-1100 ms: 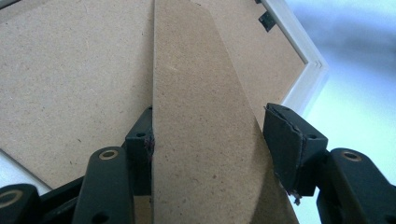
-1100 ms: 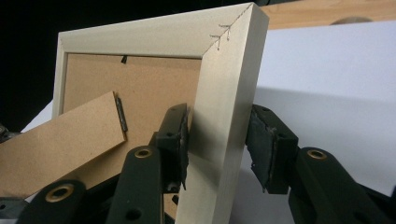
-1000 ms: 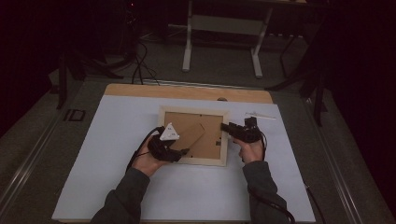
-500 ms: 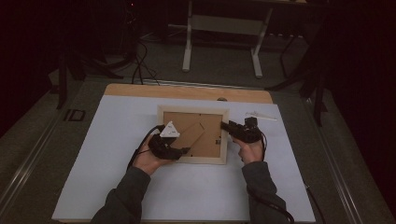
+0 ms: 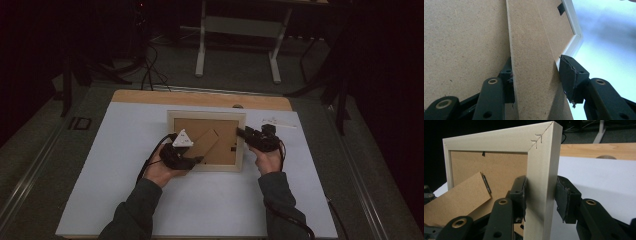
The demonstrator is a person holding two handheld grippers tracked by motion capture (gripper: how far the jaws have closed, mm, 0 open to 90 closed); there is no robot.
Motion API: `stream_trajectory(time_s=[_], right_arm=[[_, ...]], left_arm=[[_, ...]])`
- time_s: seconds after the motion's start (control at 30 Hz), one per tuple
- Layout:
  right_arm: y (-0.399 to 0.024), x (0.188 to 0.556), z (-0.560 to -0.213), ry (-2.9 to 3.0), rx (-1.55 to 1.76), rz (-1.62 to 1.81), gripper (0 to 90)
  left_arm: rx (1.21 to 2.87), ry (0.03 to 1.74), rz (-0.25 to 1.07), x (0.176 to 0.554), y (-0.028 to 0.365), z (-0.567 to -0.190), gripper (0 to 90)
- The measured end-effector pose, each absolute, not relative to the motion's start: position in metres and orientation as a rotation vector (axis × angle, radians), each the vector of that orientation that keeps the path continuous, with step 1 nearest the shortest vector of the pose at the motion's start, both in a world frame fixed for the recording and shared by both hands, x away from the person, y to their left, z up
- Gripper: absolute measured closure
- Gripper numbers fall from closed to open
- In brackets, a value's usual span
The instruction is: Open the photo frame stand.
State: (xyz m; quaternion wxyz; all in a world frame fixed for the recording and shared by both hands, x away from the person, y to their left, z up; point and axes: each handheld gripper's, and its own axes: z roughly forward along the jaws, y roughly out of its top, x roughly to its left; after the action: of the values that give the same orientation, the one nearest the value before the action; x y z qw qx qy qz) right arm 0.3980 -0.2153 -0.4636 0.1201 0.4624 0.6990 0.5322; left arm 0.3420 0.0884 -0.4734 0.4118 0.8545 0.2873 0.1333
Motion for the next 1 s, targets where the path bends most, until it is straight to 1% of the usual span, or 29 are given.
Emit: stream_trajectory(time_s=[0.4, 0.83, 1.0], right_arm=[[-0.215, 0.395, -0.461, 2.001, 1.326, 1.550, 62.1], [-0.211, 0.396, -0.456, 1.987, 1.305, 1.518, 62.4], [-0.207, 0.397, -0.452, 1.984, 1.277, 1.494, 62.5]], left_arm=[[2.134, 0.713, 0.396, 0.342, 0.085, -0.475, 54.1], [2.125, 0.703, 0.435, 0.347, 0.086, -0.477, 55.2], [2.115, 0.707, 0.446, 0.351, 0.089, -0.478, 57.2]])
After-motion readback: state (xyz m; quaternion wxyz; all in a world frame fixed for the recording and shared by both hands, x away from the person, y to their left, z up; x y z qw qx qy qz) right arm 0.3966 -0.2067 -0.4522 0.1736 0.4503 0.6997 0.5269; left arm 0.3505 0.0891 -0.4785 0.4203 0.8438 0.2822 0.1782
